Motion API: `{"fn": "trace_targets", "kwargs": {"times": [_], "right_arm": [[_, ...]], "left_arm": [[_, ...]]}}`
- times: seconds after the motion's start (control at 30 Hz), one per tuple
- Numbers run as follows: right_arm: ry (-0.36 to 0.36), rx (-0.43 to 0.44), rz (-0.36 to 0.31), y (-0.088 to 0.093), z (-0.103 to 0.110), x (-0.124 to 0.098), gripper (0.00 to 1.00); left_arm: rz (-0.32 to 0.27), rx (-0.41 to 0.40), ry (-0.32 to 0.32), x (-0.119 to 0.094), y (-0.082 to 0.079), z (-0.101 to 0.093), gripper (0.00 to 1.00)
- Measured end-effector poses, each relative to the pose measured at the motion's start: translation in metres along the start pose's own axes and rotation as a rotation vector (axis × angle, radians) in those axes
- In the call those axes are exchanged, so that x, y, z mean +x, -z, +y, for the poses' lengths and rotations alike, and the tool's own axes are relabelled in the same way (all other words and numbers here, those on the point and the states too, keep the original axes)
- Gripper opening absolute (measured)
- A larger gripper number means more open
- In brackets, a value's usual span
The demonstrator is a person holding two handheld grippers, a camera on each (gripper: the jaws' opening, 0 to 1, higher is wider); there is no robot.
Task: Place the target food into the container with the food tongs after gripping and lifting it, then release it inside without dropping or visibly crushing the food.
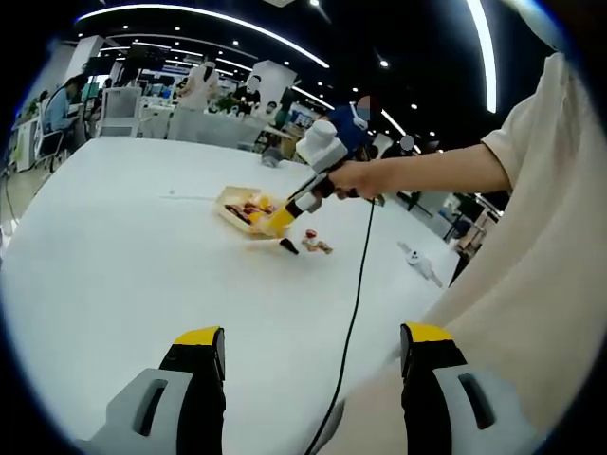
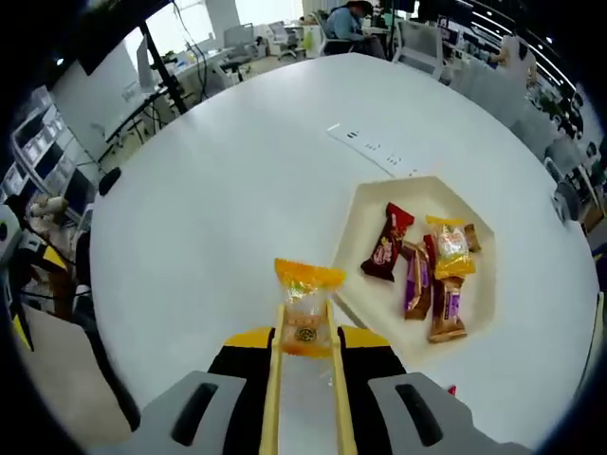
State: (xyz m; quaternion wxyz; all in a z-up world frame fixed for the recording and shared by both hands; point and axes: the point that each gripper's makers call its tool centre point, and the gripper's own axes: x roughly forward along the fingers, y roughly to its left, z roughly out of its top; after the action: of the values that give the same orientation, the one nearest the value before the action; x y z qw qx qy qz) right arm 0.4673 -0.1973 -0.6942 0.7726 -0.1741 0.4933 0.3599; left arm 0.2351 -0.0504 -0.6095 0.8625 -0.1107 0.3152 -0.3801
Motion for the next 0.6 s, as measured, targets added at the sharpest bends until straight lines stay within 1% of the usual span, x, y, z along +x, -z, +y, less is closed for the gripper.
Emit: {"fn": "trace_targets", "kwargs": {"times": [0.2,0.6], "right_arm": [[0.007,0.005,-0.022,-0.006,-0.003,-0.007,0.25],[0.030,-0.001,-0.069,-0.027,-0.013,-0.023,0.25]], "left_arm": [[-0.004,0.002,0.000,-0.001,0.000,-0.002,0.75],[-0.009,0.007,0.005,0.001,-0.002,-0.004,0.75]]}}
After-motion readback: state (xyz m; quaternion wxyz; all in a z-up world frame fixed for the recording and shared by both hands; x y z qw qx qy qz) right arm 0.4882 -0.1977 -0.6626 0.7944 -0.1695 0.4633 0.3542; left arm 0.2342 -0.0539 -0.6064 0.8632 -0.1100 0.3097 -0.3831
